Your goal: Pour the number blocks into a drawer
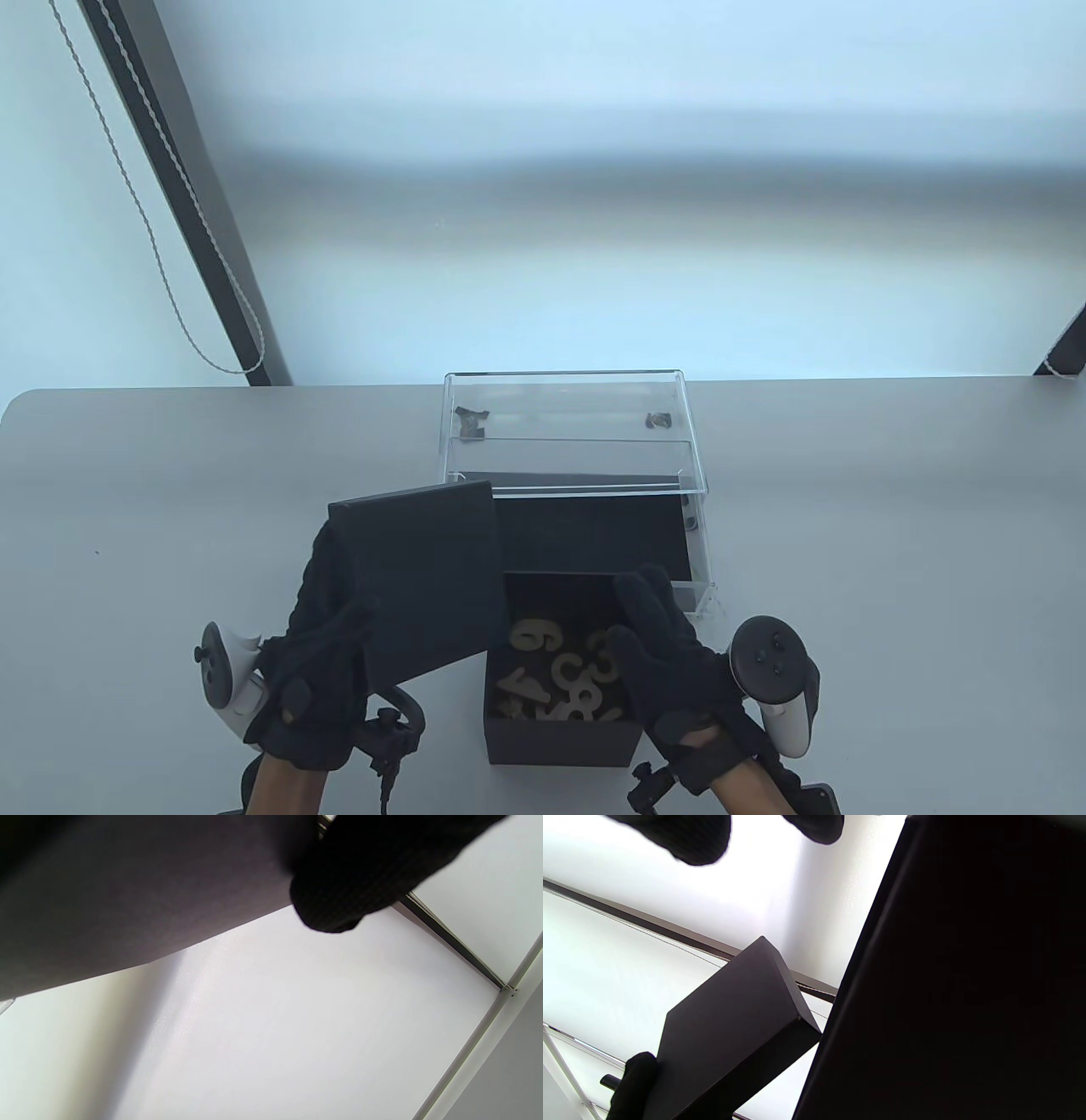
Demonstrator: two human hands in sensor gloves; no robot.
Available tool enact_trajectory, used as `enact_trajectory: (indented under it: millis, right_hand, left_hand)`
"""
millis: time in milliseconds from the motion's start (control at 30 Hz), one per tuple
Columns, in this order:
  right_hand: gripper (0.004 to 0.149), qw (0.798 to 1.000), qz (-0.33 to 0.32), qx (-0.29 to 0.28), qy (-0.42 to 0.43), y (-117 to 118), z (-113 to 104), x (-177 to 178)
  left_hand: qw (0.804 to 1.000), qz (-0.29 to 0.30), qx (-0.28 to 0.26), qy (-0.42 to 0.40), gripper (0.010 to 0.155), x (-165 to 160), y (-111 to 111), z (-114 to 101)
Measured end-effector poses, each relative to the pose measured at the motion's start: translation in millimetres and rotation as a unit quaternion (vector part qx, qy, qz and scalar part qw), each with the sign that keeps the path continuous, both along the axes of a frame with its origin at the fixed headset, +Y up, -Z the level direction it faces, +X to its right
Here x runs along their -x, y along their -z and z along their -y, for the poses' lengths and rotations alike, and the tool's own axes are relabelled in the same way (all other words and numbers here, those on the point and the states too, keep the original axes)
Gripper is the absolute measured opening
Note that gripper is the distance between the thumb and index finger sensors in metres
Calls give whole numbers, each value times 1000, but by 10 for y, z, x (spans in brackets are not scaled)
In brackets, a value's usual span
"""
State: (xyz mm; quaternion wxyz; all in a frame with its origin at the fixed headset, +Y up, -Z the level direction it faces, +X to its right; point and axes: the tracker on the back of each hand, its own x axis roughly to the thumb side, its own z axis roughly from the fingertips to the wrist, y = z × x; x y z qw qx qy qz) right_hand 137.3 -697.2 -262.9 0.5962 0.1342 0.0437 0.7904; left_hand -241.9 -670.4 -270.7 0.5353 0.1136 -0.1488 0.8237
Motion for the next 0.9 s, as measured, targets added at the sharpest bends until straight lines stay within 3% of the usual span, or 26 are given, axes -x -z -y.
enact_trajectory:
  millis: [300,533,633,800,900]
  right_hand:
    - [81,1000,0,0,-4,-1,-1,1]
    - [81,1000,0,0,-8,3,3,0]
    - [81,1000,0,0,-9,3,4,2]
    - [81,1000,-1,0,-10,6,5,3]
    - [81,1000,-1,0,-10,6,6,3]
  left_hand:
    - [990,-89,15,112,81,320,15,21]
    - [957,-133,70,247,83,422,83,169]
    - [935,-144,95,310,83,415,119,243]
    - [878,-146,116,442,82,368,191,349]
    - [827,-133,126,532,82,320,240,421]
